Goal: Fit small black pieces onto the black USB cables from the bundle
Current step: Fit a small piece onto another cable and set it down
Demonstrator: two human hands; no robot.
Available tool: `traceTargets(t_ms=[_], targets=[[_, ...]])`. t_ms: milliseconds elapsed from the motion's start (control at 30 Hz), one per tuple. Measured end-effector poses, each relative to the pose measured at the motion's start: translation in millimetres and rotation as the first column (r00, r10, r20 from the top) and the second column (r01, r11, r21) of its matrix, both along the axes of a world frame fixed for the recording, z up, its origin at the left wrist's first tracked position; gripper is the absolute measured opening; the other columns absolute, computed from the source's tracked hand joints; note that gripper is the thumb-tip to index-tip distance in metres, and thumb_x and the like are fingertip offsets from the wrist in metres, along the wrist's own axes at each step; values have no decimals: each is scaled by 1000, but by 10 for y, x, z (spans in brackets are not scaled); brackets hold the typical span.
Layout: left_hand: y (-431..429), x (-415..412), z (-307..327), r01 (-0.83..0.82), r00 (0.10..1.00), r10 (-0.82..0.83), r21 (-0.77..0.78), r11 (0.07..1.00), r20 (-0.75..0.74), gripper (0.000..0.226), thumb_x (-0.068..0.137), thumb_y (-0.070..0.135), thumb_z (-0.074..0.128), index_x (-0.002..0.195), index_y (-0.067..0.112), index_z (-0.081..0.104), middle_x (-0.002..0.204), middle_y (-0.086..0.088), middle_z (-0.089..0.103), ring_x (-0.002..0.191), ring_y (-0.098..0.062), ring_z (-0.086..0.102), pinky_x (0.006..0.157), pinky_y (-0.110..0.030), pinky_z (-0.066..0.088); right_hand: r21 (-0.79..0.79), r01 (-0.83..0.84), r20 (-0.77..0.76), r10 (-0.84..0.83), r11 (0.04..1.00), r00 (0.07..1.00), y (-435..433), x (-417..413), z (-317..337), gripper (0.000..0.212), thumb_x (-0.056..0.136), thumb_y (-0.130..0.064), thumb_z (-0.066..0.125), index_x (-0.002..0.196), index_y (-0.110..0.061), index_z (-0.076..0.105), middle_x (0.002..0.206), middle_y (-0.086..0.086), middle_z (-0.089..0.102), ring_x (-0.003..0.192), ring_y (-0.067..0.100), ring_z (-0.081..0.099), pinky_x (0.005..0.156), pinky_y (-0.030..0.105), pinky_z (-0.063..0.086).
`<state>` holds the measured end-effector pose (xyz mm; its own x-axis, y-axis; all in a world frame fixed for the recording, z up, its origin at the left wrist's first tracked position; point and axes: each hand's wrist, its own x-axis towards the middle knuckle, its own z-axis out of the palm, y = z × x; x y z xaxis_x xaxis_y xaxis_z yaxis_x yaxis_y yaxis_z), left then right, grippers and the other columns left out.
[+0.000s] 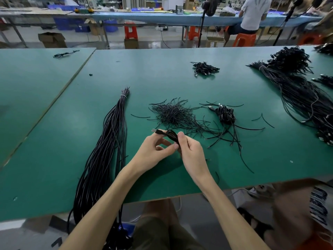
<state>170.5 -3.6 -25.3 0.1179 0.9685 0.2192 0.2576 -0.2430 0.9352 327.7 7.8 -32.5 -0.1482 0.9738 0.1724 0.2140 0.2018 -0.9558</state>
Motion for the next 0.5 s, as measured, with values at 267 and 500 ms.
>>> traceTargets(t_ms=[267,500], targets=[[-27,9,-13,-142,979,162,154,978,-124,24,94,16,74,82,36,72,74,16,70,63,-7,62,65,-18,46,-9,17,12,-17,1000,1000,-4,-43,-7,55,109,-47,40,64,-19,53,54,-8,44,51,7,37,56,31,34],[-19,15,-65,-257,952,277,155,954,-127,14,93,15,75,81,18,69,69,5,69,59,-6,63,62,-15,46,-23,-94,55,95,995,994,-4,-40,-22,55,103,-58,34,77,-22,67,54,-14,48,55,6,40,59,31,37]])
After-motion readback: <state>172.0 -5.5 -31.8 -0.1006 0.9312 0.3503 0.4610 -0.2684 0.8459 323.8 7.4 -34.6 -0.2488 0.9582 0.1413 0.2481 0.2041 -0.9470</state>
